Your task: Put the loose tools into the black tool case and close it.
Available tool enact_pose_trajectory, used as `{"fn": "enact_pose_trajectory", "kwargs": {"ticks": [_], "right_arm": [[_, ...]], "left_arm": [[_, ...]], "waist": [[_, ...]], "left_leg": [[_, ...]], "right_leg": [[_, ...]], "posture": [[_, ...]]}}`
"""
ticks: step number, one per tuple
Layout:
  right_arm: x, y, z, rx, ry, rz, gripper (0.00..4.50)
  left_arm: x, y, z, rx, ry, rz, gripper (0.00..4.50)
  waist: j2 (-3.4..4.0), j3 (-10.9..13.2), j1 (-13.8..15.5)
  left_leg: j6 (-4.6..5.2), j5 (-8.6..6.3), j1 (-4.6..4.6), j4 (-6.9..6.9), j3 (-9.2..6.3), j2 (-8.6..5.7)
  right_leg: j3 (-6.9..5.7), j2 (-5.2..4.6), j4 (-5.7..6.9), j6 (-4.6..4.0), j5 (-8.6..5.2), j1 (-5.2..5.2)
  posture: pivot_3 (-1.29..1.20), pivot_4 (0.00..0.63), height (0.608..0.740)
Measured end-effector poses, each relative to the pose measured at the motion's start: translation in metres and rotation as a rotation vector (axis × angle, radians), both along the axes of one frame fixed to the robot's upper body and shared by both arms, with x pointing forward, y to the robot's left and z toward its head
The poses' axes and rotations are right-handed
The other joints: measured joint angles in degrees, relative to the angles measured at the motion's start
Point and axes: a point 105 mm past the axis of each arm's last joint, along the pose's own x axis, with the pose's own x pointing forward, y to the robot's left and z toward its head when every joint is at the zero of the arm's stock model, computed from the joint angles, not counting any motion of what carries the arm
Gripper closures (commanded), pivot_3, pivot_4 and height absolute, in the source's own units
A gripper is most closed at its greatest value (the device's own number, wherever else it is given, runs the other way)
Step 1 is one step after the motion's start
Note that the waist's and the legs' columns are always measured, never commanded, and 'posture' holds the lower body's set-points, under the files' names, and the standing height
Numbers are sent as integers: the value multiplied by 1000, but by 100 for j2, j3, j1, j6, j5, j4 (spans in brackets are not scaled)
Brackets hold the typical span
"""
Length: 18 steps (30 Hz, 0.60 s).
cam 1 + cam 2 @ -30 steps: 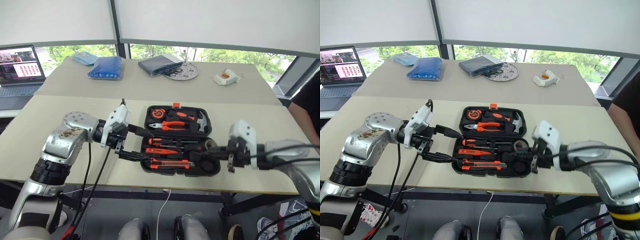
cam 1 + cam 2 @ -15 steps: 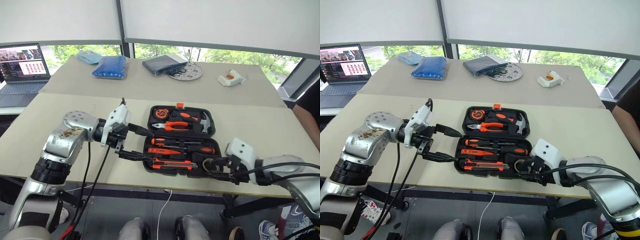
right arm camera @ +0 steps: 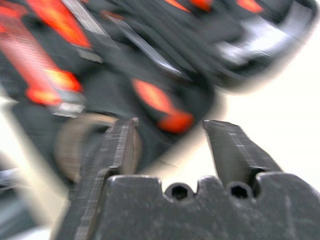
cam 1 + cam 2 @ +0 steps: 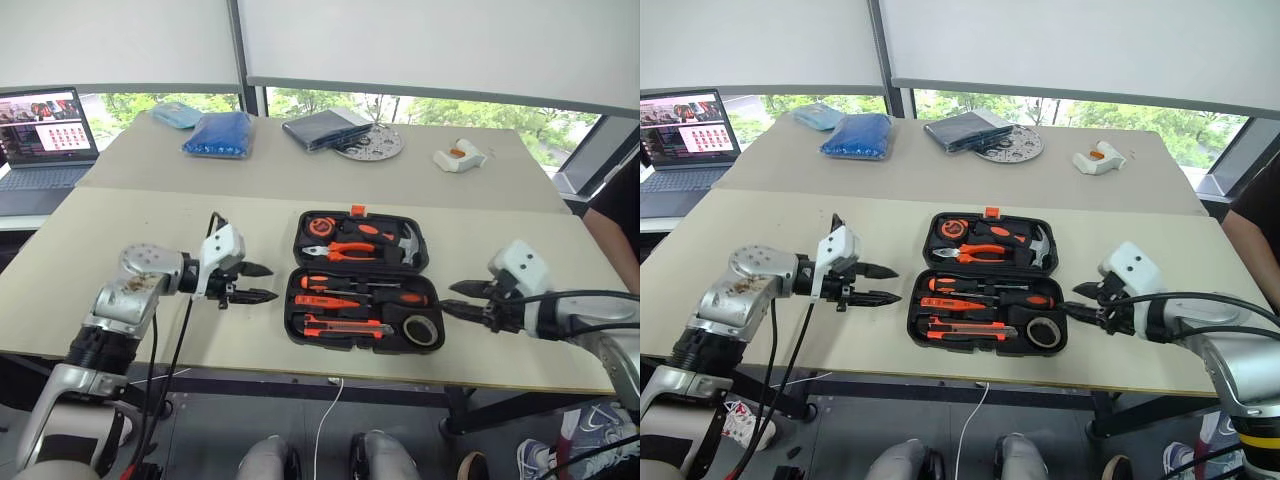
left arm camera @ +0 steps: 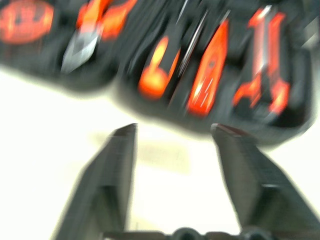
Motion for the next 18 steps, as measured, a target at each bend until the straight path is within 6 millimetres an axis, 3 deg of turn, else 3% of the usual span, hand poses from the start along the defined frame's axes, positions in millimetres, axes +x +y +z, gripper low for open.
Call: {"fn": "enact_pose_trajectory", "kwargs": {"ticks": [3,10,18], "right_arm": [[4,-7,-8,-26,-6,-2,4484],[7,16,-25,-36,-27,118,4484],[3,18,-31,-45,-69,166,4484]], "left_arm": [[1,-6,-6,-3,-10,-2,4455],[-1,-26,-18,-18,25,-47,4455],[-4,-25,-17,10,60,-80,4455]], "waist": [[0,0,-4],[0,0,-36],[1,0,-48]], "left_leg": [[0,0,0,0,2,-1],[-2,1,10,2,7,2],[-2,1,11,-4,6,5]], "right_leg": [[-6,1,-1,15,-9,1],[-1,3,6,20,-11,4],[-2,4,9,14,-13,2]], "posture": [[0,150,718],[0,150,718],[0,150,718]]}}
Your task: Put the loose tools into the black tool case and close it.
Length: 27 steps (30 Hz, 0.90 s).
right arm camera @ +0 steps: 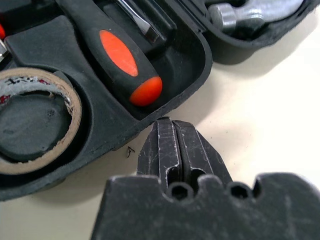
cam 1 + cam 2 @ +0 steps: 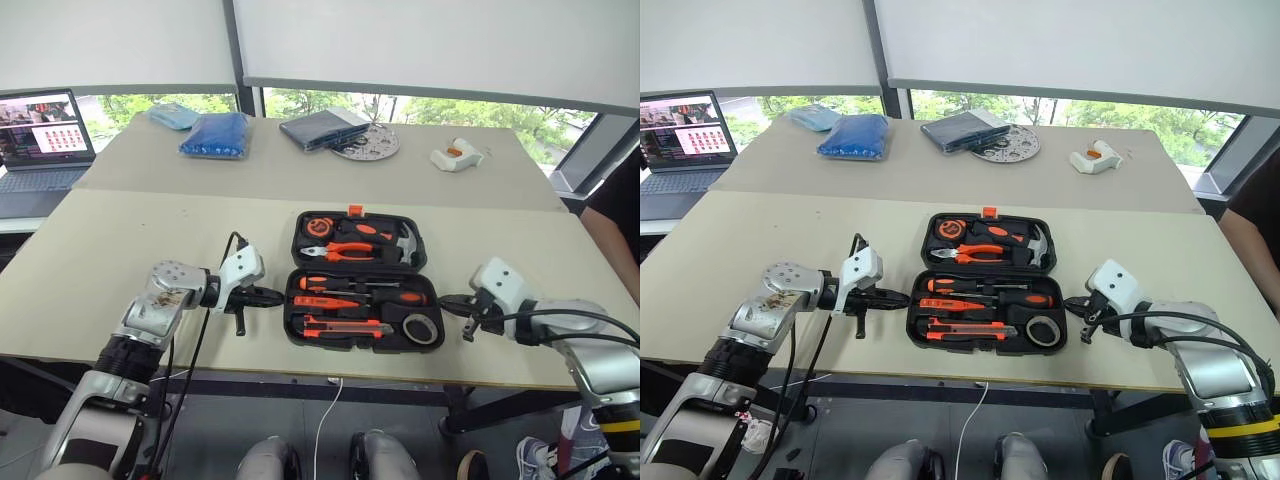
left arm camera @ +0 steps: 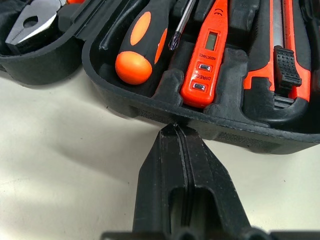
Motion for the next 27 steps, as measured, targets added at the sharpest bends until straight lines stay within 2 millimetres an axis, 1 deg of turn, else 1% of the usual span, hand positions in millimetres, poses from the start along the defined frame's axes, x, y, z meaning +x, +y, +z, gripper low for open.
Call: {"fn": "enact_pose_trajectory", "kwargs": {"ticks": [6,10,12,14,15,16,17,18,20,21,23,24,25,26,27], "right_arm": [[-18,7,-4,6,13,45,4484],[-31,7,-15,13,46,40,4484],[-34,7,-18,13,53,38,4484],[-35,7,-20,10,50,34,4484],[-35,7,-20,11,50,30,4210],[-35,6,-20,10,49,25,3905],[-34,4,-20,7,51,15,3701],[-34,0,-19,2,56,1,3341],[-33,-11,-12,-10,62,-35,2717],[-29,-17,-7,10,67,-68,2356],[-14,-26,12,80,57,-140,1593],[-7,-29,21,109,49,-170,1281],[2,-30,32,150,39,-203,1004],[11,-30,41,183,30,-227,682],[22,-26,51,232,23,-250,269]], "left_arm": [[-14,7,-1,31,30,-52,4455],[-22,8,-7,36,39,-61,4455],[-25,7,-12,37,52,-64,4455],[-24,6,-15,45,47,-58,4455],[-22,7,-15,49,41,-43,4495],[-20,8,-16,52,40,-30,4228],[-16,11,-15,54,37,-13,3957],[-12,13,-14,56,34,5,3739],[0,24,-11,64,30,71,3090],[9,31,-8,55,45,129,2689],[29,47,3,9,93,277,1893],[36,51,10,-24,111,328,1536],[45,52,20,-70,135,383,1220],[52,50,27,-113,158,419,856],[60,42,37,-170,185,452,409]], "waist": [[0,0,-21],[1,-1,-13],[1,0,-12],[0,0,-10],[0,0,-11],[1,0,-11],[0,0,-5],[1,0,4],[1,0,20],[0,0,23],[-4,3,-1],[-4,3,-8],[-4,3,-9],[-4,2,-11],[-4,2,-12]], "left_leg": [[-1,-1,2,-8,0,-1],[-1,-1,4,-8,-1,-1],[-1,-1,3,-7,-1,-1],[-1,-1,4,-7,-1,-1],[-1,-1,5,-7,-1,-1],[-1,-1,6,-7,-1,-1],[-1,-1,7,-7,-2,-1],[-1,-1,7,-7,-2,0],[-1,0,11,-7,-3,0],[-3,1,13,-6,-4,1],[0,14,4,-5,-4,2],[2,18,3,-5,-4,2],[2,18,5,-4,-5,1],[3,19,4,-4,-5,0],[4,19,3,-4,-5,-1]], "right_leg": [[-1,1,-4,-1,-2,0],[3,-2,-5,4,-5,2],[5,-3,-5,4,-5,0],[6,-4,-5,4,-5,1],[7,-5,-4,4,-5,1],[8,-6,-2,4,-4,1],[8,-8,0,3,-3,2],[8,-9,2,1,-1,2],[8,-11,2,0,5,3],[7,-9,3,-1,8,6],[5,-6,0,-3,29,-4],[6,-6,-1,-2,33,-3],[5,-4,0,-2,34,-1],[5,-4,0,-2,34,-1],[6,-4,1,-2,34,0]], "posture": [[0,150,718],[0,150,718],[0,150,718],[0,150,718],[0,150,718],[0,150,718],[0,150,718],[0,150,718],[0,150,718],[0,150,718],[0,150,718],[0,150,718],[0,150,718],[0,150,718],[0,150,718]]}}
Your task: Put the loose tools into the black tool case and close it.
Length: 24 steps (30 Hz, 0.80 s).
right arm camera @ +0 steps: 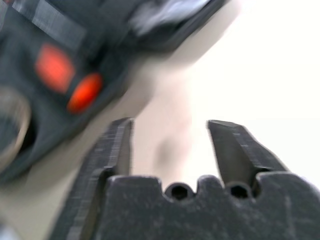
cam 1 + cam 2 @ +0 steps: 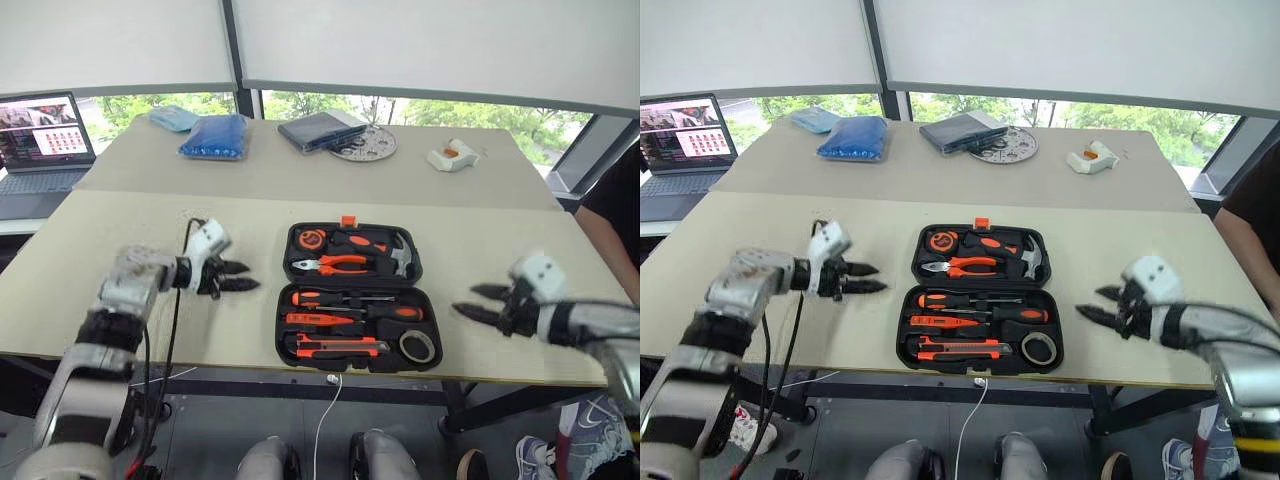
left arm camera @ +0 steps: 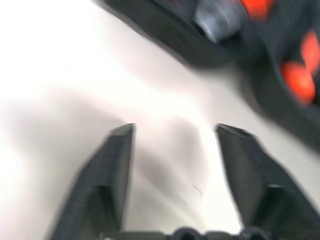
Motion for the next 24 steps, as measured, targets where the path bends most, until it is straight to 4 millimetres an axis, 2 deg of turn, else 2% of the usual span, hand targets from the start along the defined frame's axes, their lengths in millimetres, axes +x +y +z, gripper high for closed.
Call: {"fn": "enact_pose_trajectory", "kwargs": {"ticks": [1,2,5,9,10,13,15,16,17,18,22,23,24], "right_arm": [[10,6,7,40,-6,-11,38],[16,12,10,63,2,-13,0],[43,32,9,120,51,-57,0],[67,36,-2,156,141,-160,0],[71,37,-6,155,165,-178,503],[78,40,-19,166,222,-206,1365],[81,41,-19,170,226,-212,2087],[82,39,-19,164,227,-220,2324],[83,38,-19,157,232,-229,2740],[83,39,-19,158,235,-224,2966],[83,47,-21,148,240,-199,4385],[83,47,-21,147,238,-202,4500],[83,47,-20,146,236,-201,4500]], "left_arm": [[7,-11,7,-40,15,19,95],[10,-18,10,-72,34,33,18],[21,-36,7,-130,113,95,18],[25,-48,-8,-145,192,132,18],[26,-47,-10,-144,197,143,0],[31,-51,-9,-138,190,166,756],[32,-53,-12,-150,199,178,1547],[32,-54,-13,-161,206,180,1778],[32,-55,-14,-178,218,181,2266],[31,-56,-15,-187,222,179,2476],[32,-55,-12,-195,213,183,3871],[33,-54,-12,-195,212,185,4282],[33,-53,-11,-196,212,188,4438]], "waist": [[-1,0,4],[0,-1,8],[-1,-1,-26],[0,-1,-69],[0,-1,-82],[1,-2,-96],[1,-2,-111],[1,-2,-111],[1,-2,-112],[1,-2,-112],[4,-4,-102],[5,-5,-101],[5,-5,-102]], "left_leg": [[1,0,-4,0,0,-1],[2,1,-5,-2,0,-2],[2,2,-15,1,7,-7],[2,2,-44,-9,14,-13],[2,2,-47,-11,17,-14],[2,2,-45,-19,21,-17],[1,1,-38,-19,21,-17],[1,1,-34,-19,21,-17],[0,1,-29,-17,24,-17],[-1,1,-22,-17,25,-17],[-33,-6,10,-15,25,-16],[-41,-10,10,-15,24,-15],[-44,-11,12,-15,25,-15]], "right_leg": [[-1,2,-3,0,0,-1],[1,1,-2,-2,0,0],[-5,11,0,-14,5,-8],[-23,14,5,-28,14,-23],[-26,14,4,-25,12,-25],[-24,13,2,-16,6,-22],[-23,12,2,-11,3,-17],[-25,9,1,-7,1,-13],[-23,3,-4,10,-9,-11],[-20,1,-5,19,-14,-8],[-12,-10,9,18,-14,12],[-12,-13,11,15,-12,12],[-10,-14,12,11,-10,12]], "posture": [[0,150,718],[0,150,718],[0,150,718],[0,150,718],[0,150,718],[0,150,718],[0,150,718],[0,150,718],[0,150,718],[0,150,718],[0,150,718],[0,150,718],[0,150,718]]}}
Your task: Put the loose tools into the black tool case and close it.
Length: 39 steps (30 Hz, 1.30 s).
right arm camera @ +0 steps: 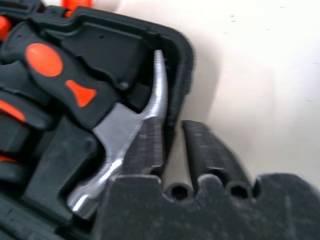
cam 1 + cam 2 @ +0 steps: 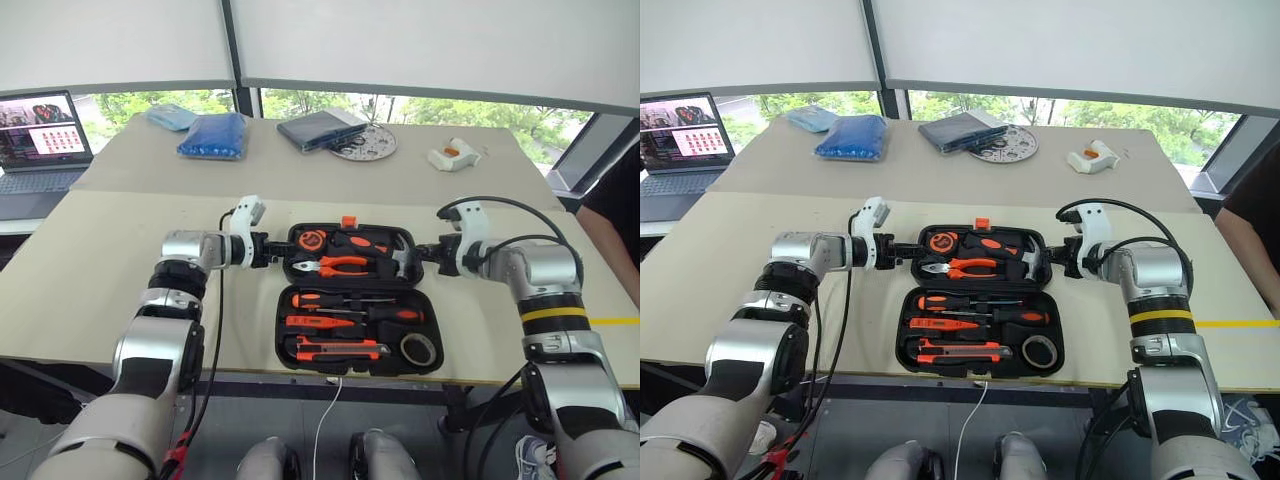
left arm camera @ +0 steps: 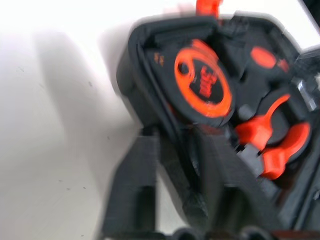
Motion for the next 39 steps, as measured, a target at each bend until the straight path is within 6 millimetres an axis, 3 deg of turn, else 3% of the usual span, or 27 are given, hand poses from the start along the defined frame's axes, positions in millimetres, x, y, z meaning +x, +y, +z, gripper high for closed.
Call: {"fn": "enact_pose_trajectory", "kwargs": {"ticks": [3,6,10,17,25,30,33,36,39], "right_arm": [[-1,1,1,-8,-10,3,4500],[-1,1,4,-47,-75,10,4500],[3,1,23,-90,-246,-17,4500],[-3,-8,58,-166,-526,-70,4500],[-37,-13,46,-360,-763,-28,4500],[-57,-12,30,-493,-872,20,4500],[-69,-13,20,-521,-876,49,3583],[-102,-20,4,-462,-745,137,2609],[-131,-33,15,-397,-603,232,2572]], "left_arm": [[0,0,1,-2,-10,-1,4438],[3,-1,4,52,-162,-37,4438],[10,-6,20,86,-411,-34,4438],[9,-15,56,86,-708,-51,4438],[-17,-18,50,213,-982,-137,4438],[-30,-12,37,275,-1057,-145,4438],[-39,-8,32,284,-1051,-145,3538],[-58,31,17,262,-855,-85,2511],[-84,68,30,198,-631,-117,2330]], "waist": [[1,-1,-1],[2,-1,-6],[2,1,-8],[3,2,-11],[3,1,-1],[3,0,1],[3,1,3],[4,3,-28],[2,8,-51]], "left_leg": [[2,5,1,0,1,0],[-7,3,1,0,3,1],[-29,13,-30,0,11,2],[24,58,-72,-19,26,3],[23,60,-52,-87,39,-4],[22,59,18,-87,41,-3],[-15,37,35,-88,41,6],[21,59,35,-83,33,19],[15,63,37,-81,23,30]], "right_leg": [[1,0,3,-18,11,-1],[4,0,3,-34,20,-4],[9,0,-3,-54,42,-34],[8,18,-10,-57,47,-82],[6,28,-29,-43,36,-71],[11,17,-55,3,4,-3],[24,4,-44,-1,2,3],[35,8,-17,-19,-9,-9],[30,9,-17,-21,-10,-6]], "posture": [[0,150,718],[0,150,718],[0,150,718],[0,150,718],[0,150,718],[0,150,718],[0,150,718],[0,150,718],[0,150,718]]}}
